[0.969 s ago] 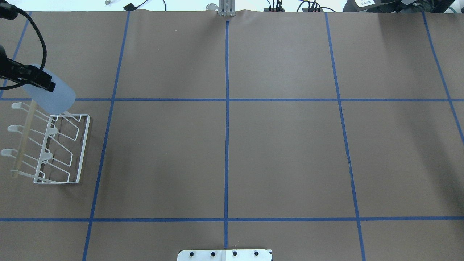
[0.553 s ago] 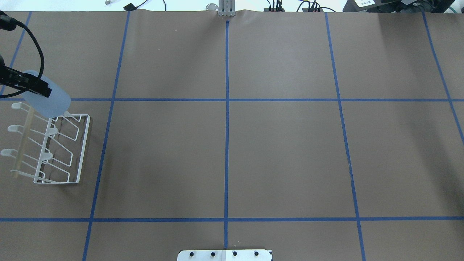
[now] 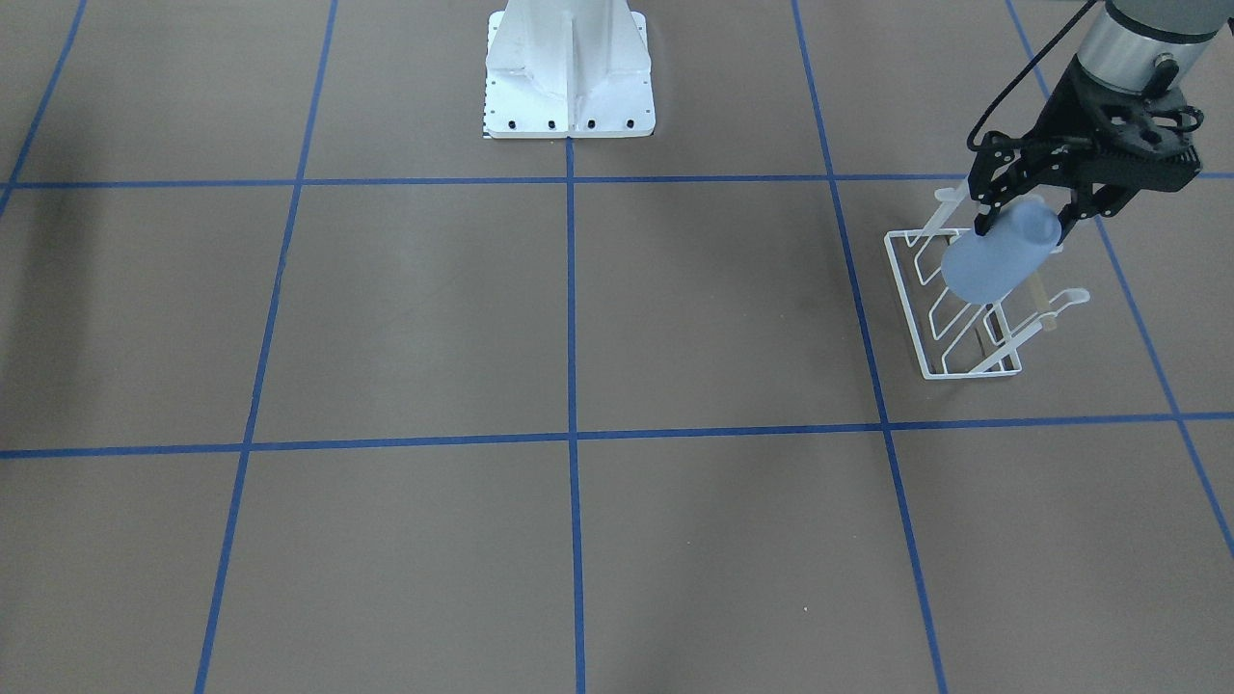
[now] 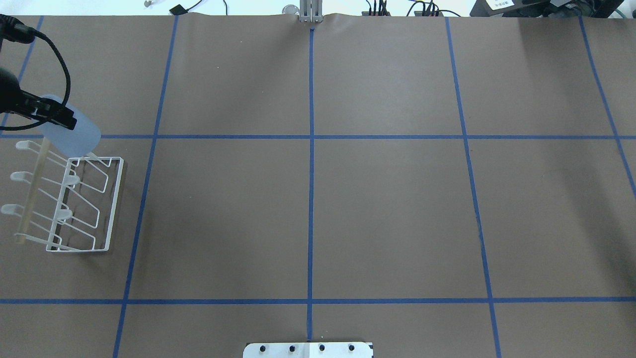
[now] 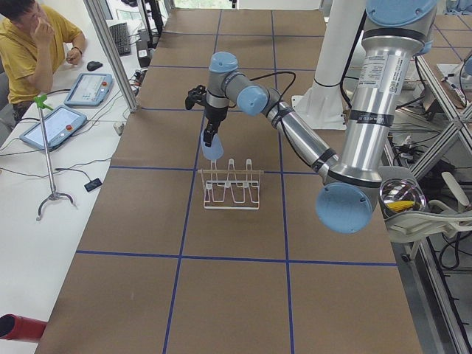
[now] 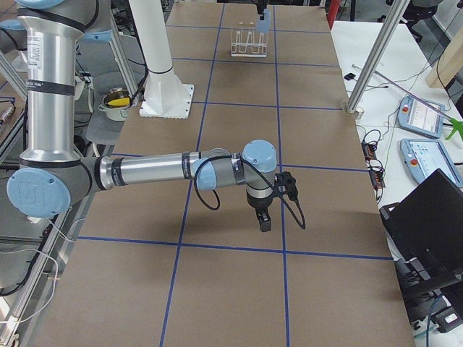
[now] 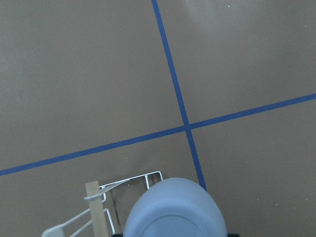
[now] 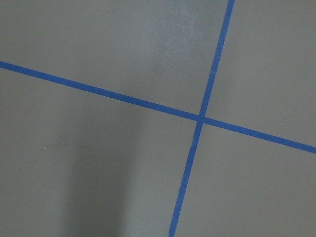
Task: Hang cup on cup holder
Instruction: 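Lower the cup with the left gripper above the white rack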
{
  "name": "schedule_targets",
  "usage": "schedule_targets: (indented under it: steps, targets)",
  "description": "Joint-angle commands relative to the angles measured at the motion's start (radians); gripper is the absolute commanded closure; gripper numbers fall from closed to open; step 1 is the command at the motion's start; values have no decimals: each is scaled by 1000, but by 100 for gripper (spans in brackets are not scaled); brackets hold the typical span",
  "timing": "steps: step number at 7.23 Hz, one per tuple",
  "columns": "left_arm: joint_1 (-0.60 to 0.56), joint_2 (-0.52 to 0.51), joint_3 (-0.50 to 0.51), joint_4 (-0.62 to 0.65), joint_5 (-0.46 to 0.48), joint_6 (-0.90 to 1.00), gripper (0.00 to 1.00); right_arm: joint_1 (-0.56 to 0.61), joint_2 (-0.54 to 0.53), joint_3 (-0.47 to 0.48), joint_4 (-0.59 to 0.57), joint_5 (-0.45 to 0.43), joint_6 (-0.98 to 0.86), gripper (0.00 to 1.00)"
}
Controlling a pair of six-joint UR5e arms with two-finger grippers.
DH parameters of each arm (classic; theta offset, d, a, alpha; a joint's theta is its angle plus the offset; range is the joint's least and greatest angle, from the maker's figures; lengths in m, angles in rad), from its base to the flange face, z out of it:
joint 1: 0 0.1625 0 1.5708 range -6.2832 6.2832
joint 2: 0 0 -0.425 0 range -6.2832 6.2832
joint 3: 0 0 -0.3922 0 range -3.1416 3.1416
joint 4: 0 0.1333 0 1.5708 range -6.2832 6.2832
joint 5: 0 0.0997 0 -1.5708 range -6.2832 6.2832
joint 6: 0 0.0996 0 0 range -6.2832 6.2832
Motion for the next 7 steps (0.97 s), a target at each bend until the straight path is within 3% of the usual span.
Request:
schedule_targets:
  steps: [1,7]
  targets:
    - [6,7,35,-49,2,-6,100,0,-2,0,0,-2,0,0]
    - [76,25,62,-71,94,-49,100,0,0,0,0,2,9,0]
